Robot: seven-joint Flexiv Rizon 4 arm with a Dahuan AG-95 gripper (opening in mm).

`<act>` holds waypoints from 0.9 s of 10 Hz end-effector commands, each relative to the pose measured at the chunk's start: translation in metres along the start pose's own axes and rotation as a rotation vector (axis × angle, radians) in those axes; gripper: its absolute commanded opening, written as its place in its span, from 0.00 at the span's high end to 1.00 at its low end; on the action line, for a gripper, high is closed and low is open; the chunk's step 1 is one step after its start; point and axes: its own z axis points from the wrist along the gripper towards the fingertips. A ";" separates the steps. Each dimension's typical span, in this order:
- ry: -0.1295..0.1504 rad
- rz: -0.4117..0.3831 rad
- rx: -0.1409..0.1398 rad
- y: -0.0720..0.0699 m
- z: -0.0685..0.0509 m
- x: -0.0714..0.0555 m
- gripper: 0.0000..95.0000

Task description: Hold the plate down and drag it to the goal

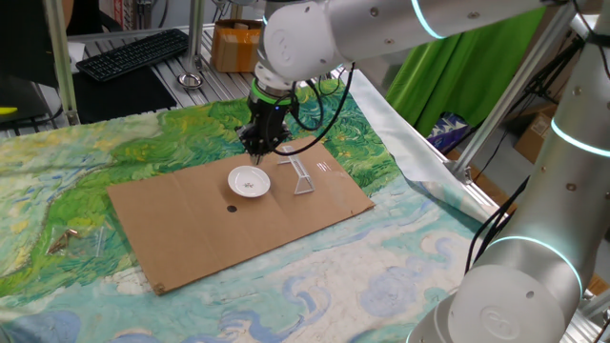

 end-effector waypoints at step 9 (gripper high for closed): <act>-0.011 0.000 -0.003 0.001 0.025 -0.010 1.00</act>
